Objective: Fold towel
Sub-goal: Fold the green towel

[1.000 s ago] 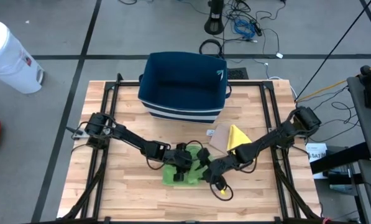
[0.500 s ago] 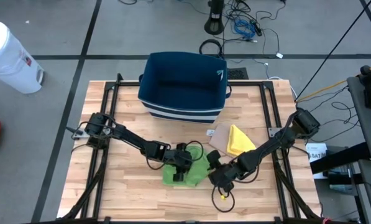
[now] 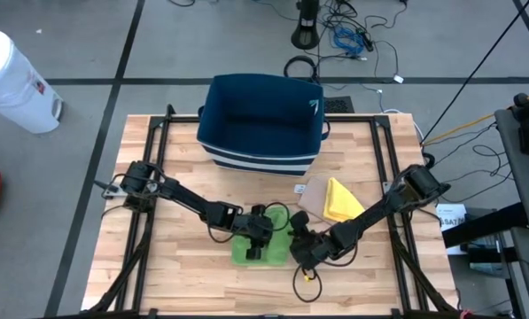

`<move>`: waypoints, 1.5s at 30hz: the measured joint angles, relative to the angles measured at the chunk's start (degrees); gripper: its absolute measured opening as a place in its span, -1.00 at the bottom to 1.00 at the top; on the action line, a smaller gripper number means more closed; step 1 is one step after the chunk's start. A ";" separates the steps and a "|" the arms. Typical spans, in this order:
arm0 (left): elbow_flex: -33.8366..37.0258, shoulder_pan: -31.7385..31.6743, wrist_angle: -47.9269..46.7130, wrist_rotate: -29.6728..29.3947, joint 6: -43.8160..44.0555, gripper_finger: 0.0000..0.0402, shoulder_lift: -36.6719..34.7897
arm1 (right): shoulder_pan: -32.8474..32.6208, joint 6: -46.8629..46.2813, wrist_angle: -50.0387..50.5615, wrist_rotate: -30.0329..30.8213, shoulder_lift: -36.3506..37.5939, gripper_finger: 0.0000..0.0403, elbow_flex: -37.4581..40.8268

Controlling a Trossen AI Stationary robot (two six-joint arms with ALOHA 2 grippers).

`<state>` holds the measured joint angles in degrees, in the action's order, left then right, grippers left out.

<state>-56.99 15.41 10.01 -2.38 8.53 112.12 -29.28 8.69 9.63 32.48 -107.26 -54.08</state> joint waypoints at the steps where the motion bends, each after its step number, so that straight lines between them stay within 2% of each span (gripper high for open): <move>1: 0.02 -0.01 0.08 0.02 0.01 -0.19 0.00 | 0.04 0.60 -0.11 0.05 -0.02 -0.50 0.02; 6: 0.06 0.05 0.88 0.35 0.03 -0.19 0.08 | 0.42 0.56 0.19 0.29 -0.47 -0.88 0.03; 8: 0.06 0.20 0.97 0.40 -0.02 -0.19 0.09 | 0.40 0.71 0.37 0.63 -0.44 -0.96 0.05; 14: 0.10 0.97 2.59 1.95 -0.07 -0.19 0.19 | -0.34 -0.22 3.38 1.19 2.62 -0.99 0.24; 21: 0.10 0.95 4.55 1.04 -2.81 -0.19 0.20 | -3.47 4.05 2.90 1.53 11.29 -1.00 0.22; 26: -1.23 1.01 3.63 -1.64 -4.44 -0.19 -1.62 | -3.78 6.88 1.36 -3.94 16.22 -1.00 0.15; 29: -2.82 1.60 -1.40 -4.79 -5.11 -0.19 -4.17 | -3.78 7.17 1.71 -4.85 17.29 -1.00 0.15; 33: -4.40 3.18 -13.43 -8.95 -4.74 -0.19 -8.09 | -3.80 7.24 2.22 -5.65 17.38 -1.00 0.15; 39: -4.95 5.66 -29.03 -6.65 5.05 -0.19 -9.94 | -3.80 7.31 2.66 -5.97 17.38 -1.00 0.15; 45: -4.92 8.77 -36.49 -6.04 12.03 -0.19 -9.97 | -3.78 7.65 2.92 -5.98 17.38 -1.00 0.13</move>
<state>-61.91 24.18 -26.48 -8.43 20.56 102.15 -33.06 16.33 12.55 26.50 -89.89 -53.95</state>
